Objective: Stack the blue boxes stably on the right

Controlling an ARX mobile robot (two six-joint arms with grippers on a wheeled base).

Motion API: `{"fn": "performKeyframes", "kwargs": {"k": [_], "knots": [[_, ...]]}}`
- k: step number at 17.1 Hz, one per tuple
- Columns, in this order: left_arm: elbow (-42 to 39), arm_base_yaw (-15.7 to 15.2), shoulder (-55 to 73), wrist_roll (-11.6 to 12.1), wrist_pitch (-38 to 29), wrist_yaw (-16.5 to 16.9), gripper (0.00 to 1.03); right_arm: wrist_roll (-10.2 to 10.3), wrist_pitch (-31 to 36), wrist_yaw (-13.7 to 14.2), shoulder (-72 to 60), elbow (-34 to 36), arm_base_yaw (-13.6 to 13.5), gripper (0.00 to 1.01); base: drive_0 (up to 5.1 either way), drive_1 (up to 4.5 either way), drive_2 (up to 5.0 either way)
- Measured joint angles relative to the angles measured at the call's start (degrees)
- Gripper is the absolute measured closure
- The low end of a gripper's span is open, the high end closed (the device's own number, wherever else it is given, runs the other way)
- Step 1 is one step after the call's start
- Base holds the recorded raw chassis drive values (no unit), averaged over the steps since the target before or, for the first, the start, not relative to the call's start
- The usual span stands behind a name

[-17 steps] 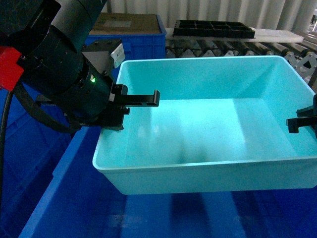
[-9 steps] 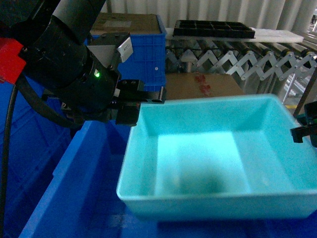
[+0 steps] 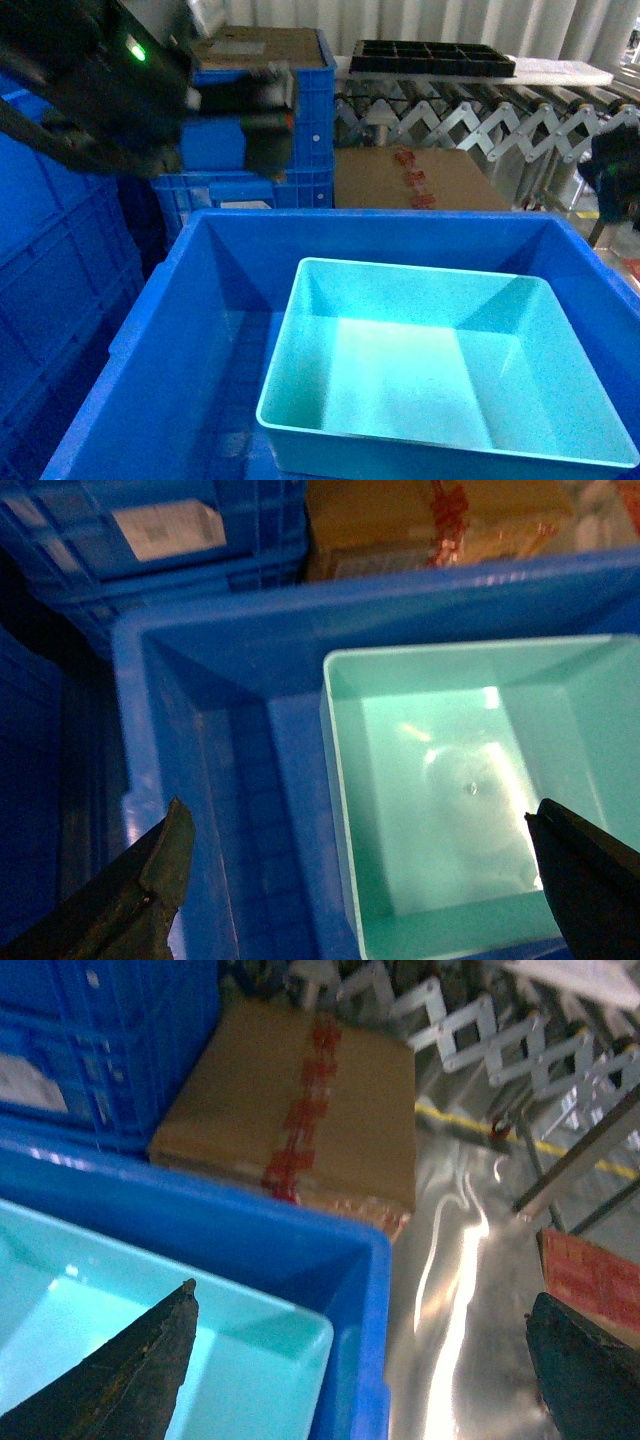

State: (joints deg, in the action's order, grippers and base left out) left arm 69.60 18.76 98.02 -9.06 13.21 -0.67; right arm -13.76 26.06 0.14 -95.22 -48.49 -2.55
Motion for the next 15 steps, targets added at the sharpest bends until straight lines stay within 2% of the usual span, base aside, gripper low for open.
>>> {"fn": "performKeyframes", "kwargs": {"k": [2,4,6,7,9,10,11,14,15], "knots": [[0.02,-2.95,-7.23,-1.57,1.79,0.96,0.05,1.97,-1.62,-3.13,5.99,-2.78,0.92,0.03,0.0,0.0,0.0],[-1.75,-3.54,-14.95,-2.29,6.45,-1.14,0.05,3.98,-5.16,-5.11,13.33,-2.8,2.73,0.03,0.0,0.0,0.0],[-1.84,-2.49,-21.94,-3.28,10.45,-4.07,0.05,6.23,-12.33,-6.99,23.76,-2.32,4.85,0.03,0.0,0.0,0.0],[-1.77,-1.01,-25.31,-4.68,13.44,-6.82,0.05,7.19,-15.93,-7.15,29.46,-2.32,5.7,0.03,0.0,0.0,0.0],[0.0,2.71,-28.87,-8.9,18.1,-9.22,0.05,8.9,-20.39,-7.76,36.39,-2.91,5.99,0.03,0.0,0.0,0.0],[0.81,4.02,-29.14,-10.58,18.08,-9.92,0.05,9.03,-19.89,-7.91,36.54,-3.41,5.92,0.03,0.0,0.0,0.0],[1.29,3.96,-28.72,-11.06,15.89,-10.73,0.05,9.51,-18.01,-7.87,35.08,-3.41,5.99,0.03,0.0,0.0,0.0],[1.53,3.54,-28.28,-11.52,16.0,-11.21,0.05,11.23,-17.2,-9.11,33.46,-3.65,6.36,0.03,0.0,0.0,0.0],[-3.17,3.85,-29.97,-8.94,2.97,-14.67,0.11,11.91,-15.85,-5.73,34.49,-2.67,5.9,0.12,0.0,0.0,0.0]]}}
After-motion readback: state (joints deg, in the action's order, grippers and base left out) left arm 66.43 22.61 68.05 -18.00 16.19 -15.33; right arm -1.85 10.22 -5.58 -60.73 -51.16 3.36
